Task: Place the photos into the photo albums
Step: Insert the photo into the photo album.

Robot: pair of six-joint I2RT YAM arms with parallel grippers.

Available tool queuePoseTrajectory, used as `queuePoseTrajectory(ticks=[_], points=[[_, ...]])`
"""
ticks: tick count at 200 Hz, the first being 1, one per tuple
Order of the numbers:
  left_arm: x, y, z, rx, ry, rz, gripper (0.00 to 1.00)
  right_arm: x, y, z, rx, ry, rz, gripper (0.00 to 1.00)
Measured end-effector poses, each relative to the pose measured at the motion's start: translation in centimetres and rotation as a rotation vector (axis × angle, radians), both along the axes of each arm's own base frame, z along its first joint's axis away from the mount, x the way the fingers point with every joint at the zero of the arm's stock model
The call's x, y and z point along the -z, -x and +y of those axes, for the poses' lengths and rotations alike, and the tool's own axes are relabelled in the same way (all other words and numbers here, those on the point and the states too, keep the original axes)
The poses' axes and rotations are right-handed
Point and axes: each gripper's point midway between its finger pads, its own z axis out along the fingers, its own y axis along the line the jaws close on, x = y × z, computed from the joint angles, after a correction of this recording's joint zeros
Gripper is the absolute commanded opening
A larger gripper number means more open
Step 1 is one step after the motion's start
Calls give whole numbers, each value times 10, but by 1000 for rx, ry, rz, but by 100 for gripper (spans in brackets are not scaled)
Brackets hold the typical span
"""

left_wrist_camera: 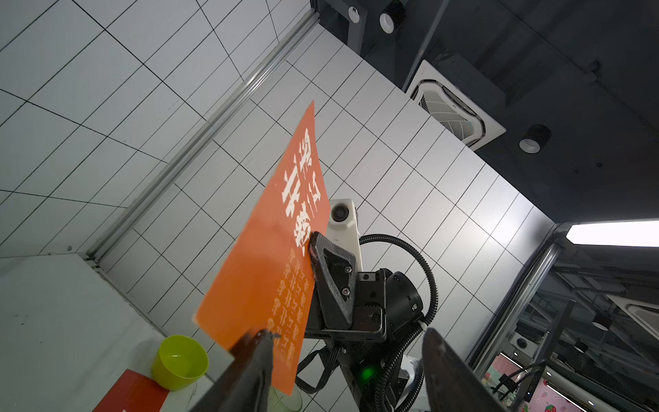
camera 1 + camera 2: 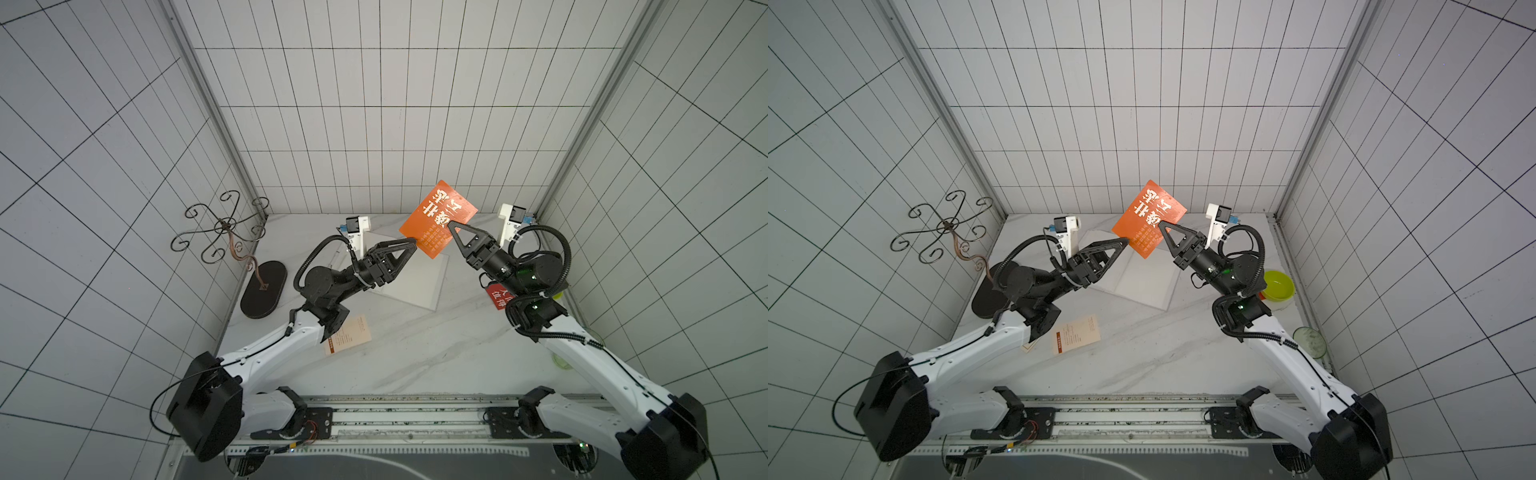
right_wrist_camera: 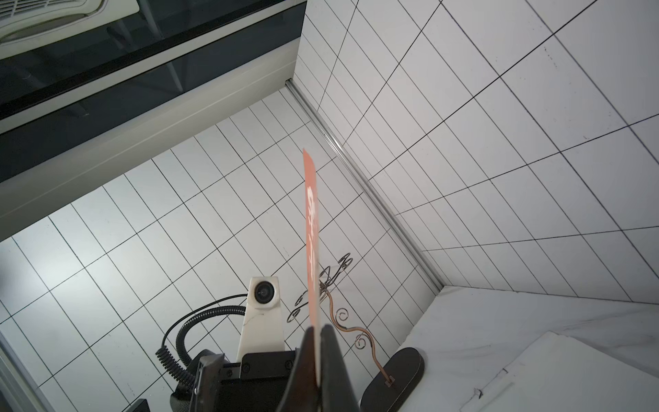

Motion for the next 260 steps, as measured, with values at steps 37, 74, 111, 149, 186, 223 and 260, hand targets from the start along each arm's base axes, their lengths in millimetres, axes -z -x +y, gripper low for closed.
queuePoseTrajectory(ticks=[37,74,111,149,186,223,260], points=[[3,-3,-2,0,-2,13,65,8,3,15,-42,10,23,0],[3,-3,-2,1,-3,15,64,13,2,20,-39,22,37,0],[3,-4,3,-12,-2,11,64,3,-4,11,54,54,17,0],[0,-2,11,-28,7,-1,64,-22,5,-6,137,44,-54,0],[1,-3,11,-28,6,2,64,-33,12,-11,140,19,-91,0],[6,-6,9,-24,2,17,64,-29,10,5,69,24,-89,0],[11,-10,6,-18,-4,40,54,-15,9,34,-29,47,-56,0]])
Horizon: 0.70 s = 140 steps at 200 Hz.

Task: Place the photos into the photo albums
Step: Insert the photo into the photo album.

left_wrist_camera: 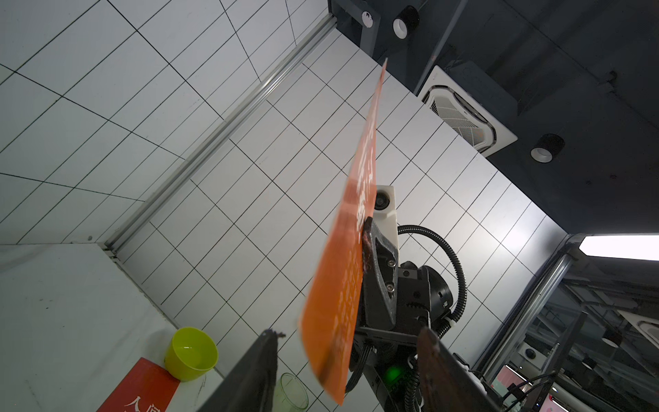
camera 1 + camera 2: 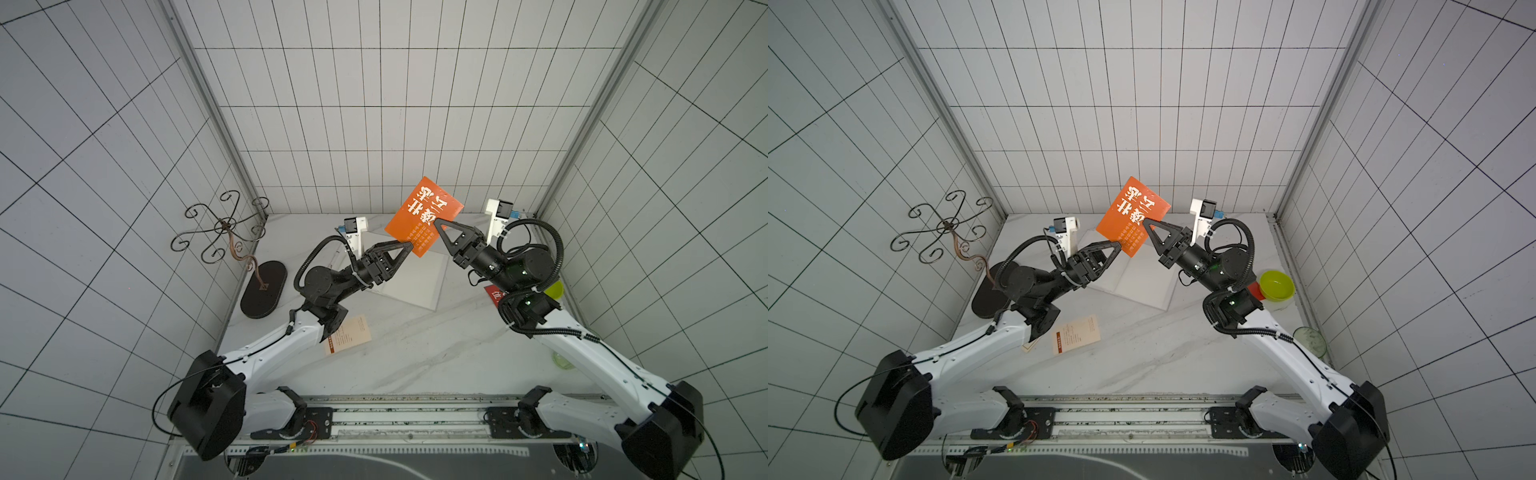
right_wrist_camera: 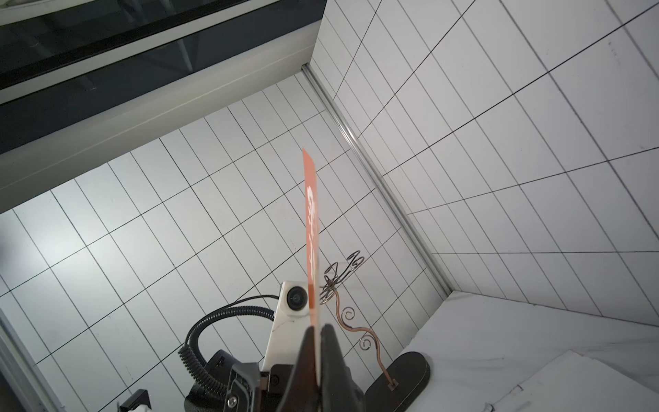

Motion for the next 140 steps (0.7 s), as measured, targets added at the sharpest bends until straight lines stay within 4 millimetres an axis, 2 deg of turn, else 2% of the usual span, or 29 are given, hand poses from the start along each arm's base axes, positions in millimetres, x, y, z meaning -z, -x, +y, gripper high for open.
queuePoseTrajectory(ticks=[21,41,47,67,72,86,96,107,140], points=[[1,0,0,3,1,6,39,4,1,6,-24,12,6,0],[0,0,0,4,6,10,11,5,3,8,-35,15,4,0],[-1,0,0,5,10,11,0,5,4,8,-37,15,3,0],[-3,-1,2,-4,17,1,0,5,5,9,-44,22,-4,0],[-4,0,2,-3,20,0,0,5,6,9,-46,26,-11,10],[-4,-1,5,-11,22,-2,0,5,10,11,-55,45,-38,51],[-3,-4,9,-25,22,-2,0,4,13,11,-59,62,-59,68],[-3,-9,16,-50,17,-4,0,3,18,8,-48,81,-84,78],[4,-23,43,-135,-79,-59,0,-15,39,-12,46,145,-220,89]])
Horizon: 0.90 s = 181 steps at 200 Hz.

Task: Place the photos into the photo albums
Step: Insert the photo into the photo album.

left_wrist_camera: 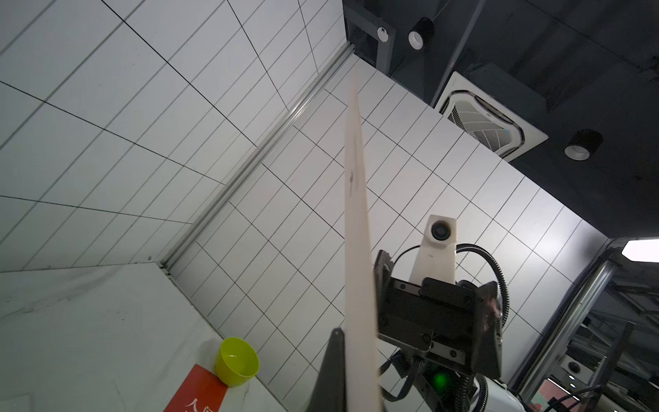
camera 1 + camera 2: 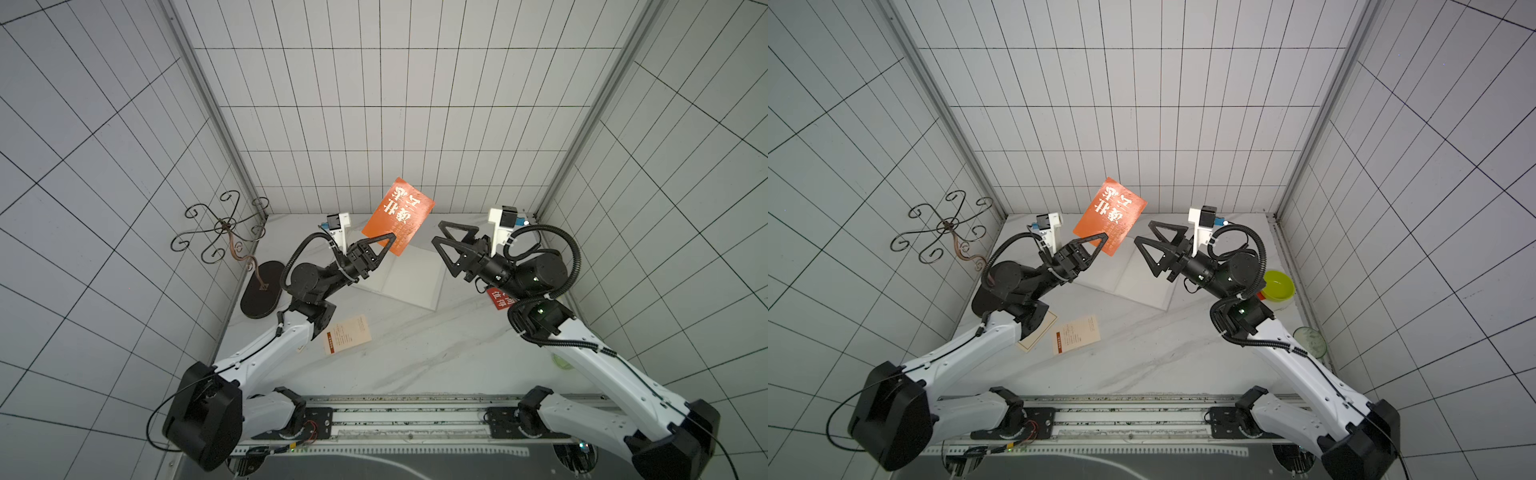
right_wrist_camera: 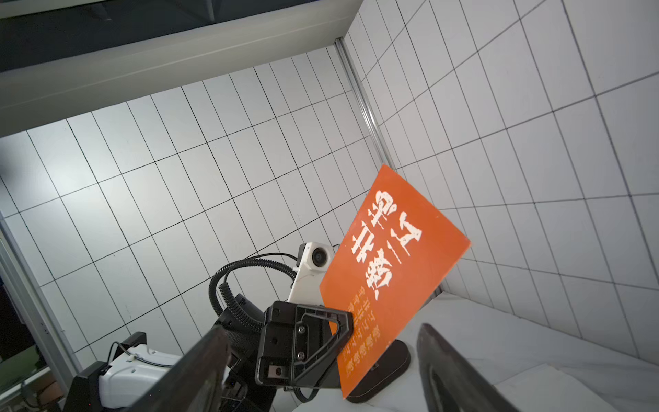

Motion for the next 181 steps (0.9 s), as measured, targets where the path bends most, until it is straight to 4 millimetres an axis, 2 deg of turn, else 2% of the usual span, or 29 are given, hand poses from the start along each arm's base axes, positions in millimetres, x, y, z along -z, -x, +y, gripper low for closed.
queuePoseTrajectory(ticks=[15,30,44,64,85,140,160,181], points=[[6,-5,11,-38,-88,-35,0,-9,11,-12,60,33,-84,89],[9,-8,12,-57,-200,-84,0,-13,23,-21,109,83,-171,88],[10,-10,8,-69,-319,-143,0,-14,28,-25,150,152,-244,83],[15,-6,6,-87,-471,-254,0,-11,27,-26,200,252,-310,71],[29,14,6,-53,-594,-389,0,-1,20,-24,243,368,-357,67],[47,68,2,56,-712,-698,0,54,13,-10,198,647,-431,67],[53,85,-1,92,-726,-794,0,68,14,-5,151,705,-441,58],[53,96,0,89,-730,-863,0,73,20,2,85,733,-461,50]])
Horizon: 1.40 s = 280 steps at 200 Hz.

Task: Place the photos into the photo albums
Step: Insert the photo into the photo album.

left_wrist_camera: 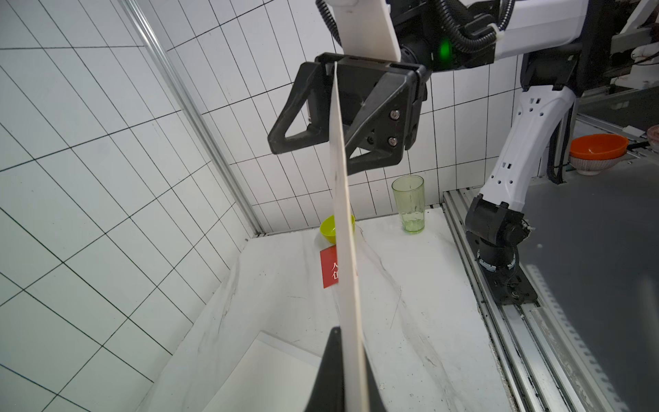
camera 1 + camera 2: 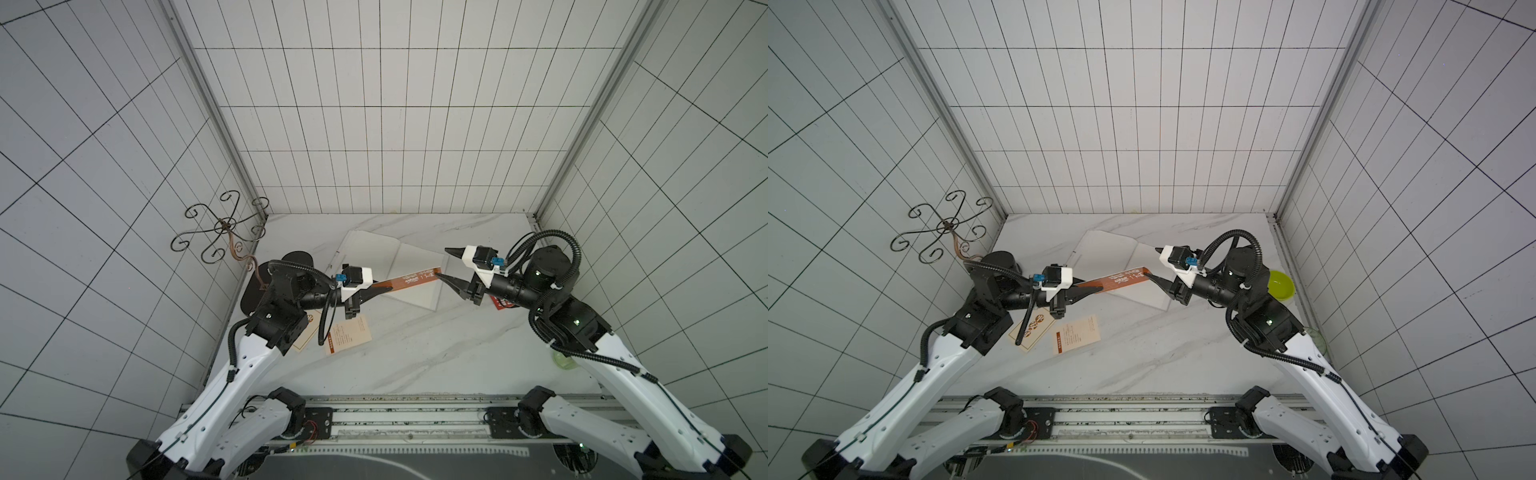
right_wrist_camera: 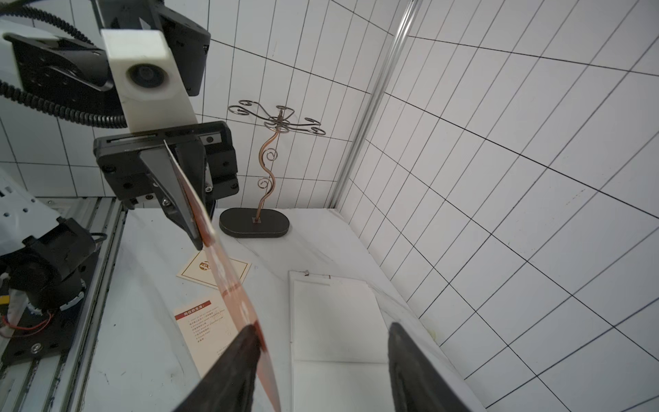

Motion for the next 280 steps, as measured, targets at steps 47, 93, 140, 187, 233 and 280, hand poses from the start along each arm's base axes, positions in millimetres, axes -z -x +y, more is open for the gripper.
queuePoseTrajectory(ticks=[47,93,140,187,233,280], points=[[-3,3,1,10,-6,-75,0,-5,19,18,-175,14,51,35],[-2,3,1,11,-8,-85,0,-2,31,24,-267,7,102,0],[-3,3,1,8,-3,-65,0,-2,34,24,-284,4,120,0],[-13,-3,1,-26,35,-31,42,-14,28,17,-208,-19,96,0],[-23,-39,12,-258,126,65,76,-73,3,-25,116,-208,-25,0],[-25,-93,39,-583,213,212,78,-104,-32,-89,511,-469,-13,0]])
